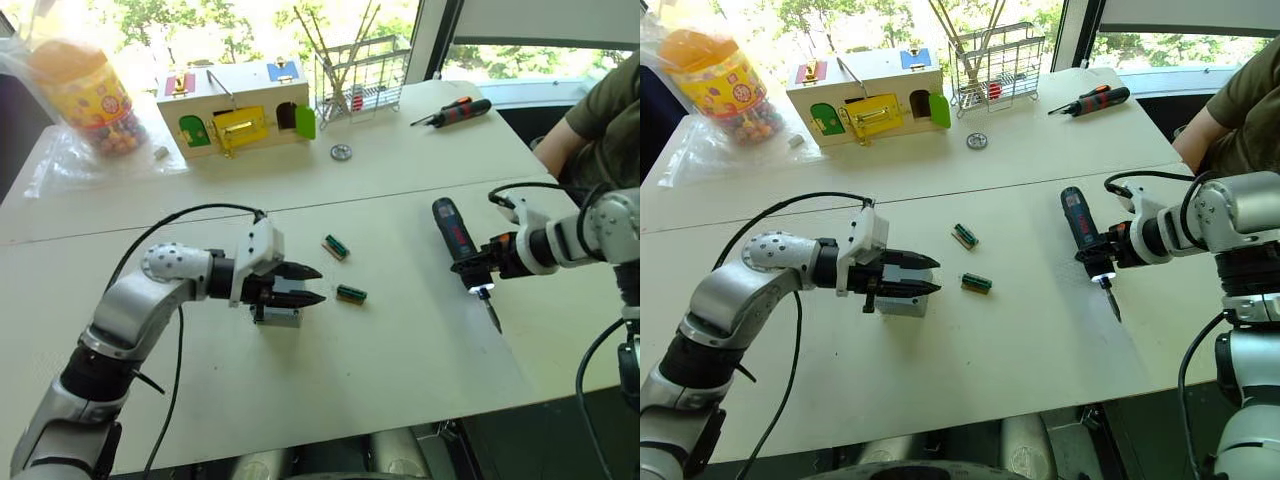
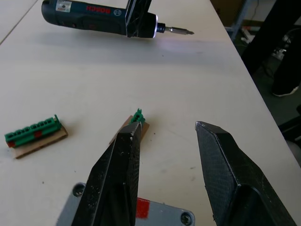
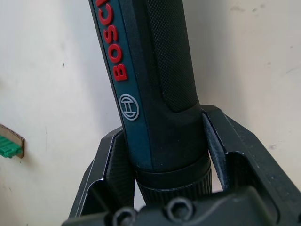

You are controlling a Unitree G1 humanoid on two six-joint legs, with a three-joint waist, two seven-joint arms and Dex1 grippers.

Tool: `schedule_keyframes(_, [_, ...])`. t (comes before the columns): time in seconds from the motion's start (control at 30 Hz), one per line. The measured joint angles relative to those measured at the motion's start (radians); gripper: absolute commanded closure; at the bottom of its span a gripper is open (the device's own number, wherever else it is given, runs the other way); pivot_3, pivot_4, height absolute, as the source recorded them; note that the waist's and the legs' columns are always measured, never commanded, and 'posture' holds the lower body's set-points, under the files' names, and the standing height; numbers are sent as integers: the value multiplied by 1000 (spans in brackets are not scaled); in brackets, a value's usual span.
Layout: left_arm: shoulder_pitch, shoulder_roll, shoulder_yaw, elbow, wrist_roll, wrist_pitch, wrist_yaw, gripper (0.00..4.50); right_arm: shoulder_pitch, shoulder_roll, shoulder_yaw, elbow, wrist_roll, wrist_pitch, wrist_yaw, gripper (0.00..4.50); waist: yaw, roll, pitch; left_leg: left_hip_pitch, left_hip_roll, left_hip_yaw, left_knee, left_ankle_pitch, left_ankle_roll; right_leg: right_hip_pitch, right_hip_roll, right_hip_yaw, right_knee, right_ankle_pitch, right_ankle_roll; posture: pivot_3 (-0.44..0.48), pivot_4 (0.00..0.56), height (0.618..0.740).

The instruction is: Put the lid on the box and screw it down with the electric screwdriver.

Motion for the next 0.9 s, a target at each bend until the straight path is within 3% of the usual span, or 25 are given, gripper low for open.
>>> schedule_keyframes(0.27, [30,-14,-12,-24,21,0,43,2643,-44,11,111,55,-108,-74,136,2672,2,-1,0,0,0,0,0,0,0,0,0,0,0,0,0,0,150,740])
schedule_keyframes(0.3, [31,-14,-12,-23,22,-1,43,2643,-45,11,119,58,-124,-86,154,1660,2,-1,0,0,0,0,0,0,0,0,0,0,0,0,0,0,150,740])
schedule_keyframes(0.47, [26,-26,-12,2,33,-23,52,2643,-45,11,128,56,-165,-136,222,13,2,-1,0,0,0,0,2,0,0,2,0,-1,0,0,0,0,150,740])
schedule_keyframes(0.73, [7,-35,60,80,0,-16,64,2643,-17,29,81,40,-253,-268,205,13,3,-1,0,0,-1,-1,5,-1,1,2,0,-1,1,0,0,0,150,740])
schedule_keyframes(0.9, [11,40,232,109,-93,58,72,2643,146,87,-172,-239,-261,-661,182,13,-3,-1,0,0,0,-2,1,-1,0,-1,1,-2,2,0,0,0,150,740])
